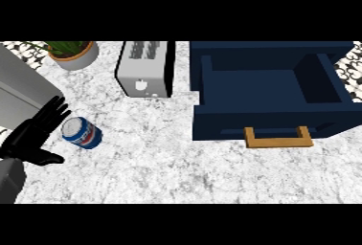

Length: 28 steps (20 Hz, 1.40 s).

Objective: Pick up the can, place it into the drawer and close the drawer

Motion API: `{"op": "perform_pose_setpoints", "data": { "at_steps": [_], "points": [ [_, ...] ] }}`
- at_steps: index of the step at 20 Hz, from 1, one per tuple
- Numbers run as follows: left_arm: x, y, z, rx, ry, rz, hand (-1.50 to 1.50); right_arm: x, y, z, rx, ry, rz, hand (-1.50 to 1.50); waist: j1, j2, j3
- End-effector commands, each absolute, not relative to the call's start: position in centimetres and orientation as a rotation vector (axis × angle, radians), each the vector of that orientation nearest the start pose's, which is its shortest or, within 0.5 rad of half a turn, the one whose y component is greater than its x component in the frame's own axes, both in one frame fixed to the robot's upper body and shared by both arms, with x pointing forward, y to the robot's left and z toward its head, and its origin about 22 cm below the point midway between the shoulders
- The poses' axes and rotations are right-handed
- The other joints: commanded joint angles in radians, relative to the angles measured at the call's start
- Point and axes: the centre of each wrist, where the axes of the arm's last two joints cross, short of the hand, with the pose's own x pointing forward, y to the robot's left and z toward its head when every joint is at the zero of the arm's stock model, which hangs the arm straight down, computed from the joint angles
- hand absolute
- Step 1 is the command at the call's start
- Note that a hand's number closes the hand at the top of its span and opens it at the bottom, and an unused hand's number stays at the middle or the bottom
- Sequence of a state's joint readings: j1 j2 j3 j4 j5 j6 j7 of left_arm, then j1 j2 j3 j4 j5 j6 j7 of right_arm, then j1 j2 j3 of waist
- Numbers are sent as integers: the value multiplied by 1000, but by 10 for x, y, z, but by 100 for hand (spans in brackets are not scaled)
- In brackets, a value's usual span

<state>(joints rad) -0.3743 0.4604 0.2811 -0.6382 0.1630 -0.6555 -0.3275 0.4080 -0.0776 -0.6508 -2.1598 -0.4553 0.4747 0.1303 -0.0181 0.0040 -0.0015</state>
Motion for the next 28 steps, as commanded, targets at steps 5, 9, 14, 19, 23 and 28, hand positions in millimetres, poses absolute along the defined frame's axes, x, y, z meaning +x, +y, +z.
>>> {"op": "perform_pose_setpoints", "data": {
  "at_steps": [5, 9, 14, 19, 23, 28],
  "points": [
    [282, 440, -55, -244, -1399, -116, -150, 75, -387, 105, -197, -1782, -95, -150, 0, 0, 0],
    [259, 423, -89, -264, -1371, -99, -150, 78, -386, 109, -185, -1787, -85, -150, 2, 0, 0],
    [283, 418, -77, -301, -1348, -97, -150, 75, -379, 109, -176, -1796, -78, -150, -7, 2, -1],
    [272, 399, -100, -310, -1346, -67, -150, 66, -378, 116, -177, -1793, -92, -150, -11, 3, -2],
    [268, 407, -99, -340, -1341, -20, -150, 64, -371, 111, -170, -1787, -94, -150, -12, 5, -2],
    [293, 391, -89, -432, -1349, -4, 150, 86, -372, 105, -170, -1788, -88, -150, -5, 7, -2]
  ]
}}
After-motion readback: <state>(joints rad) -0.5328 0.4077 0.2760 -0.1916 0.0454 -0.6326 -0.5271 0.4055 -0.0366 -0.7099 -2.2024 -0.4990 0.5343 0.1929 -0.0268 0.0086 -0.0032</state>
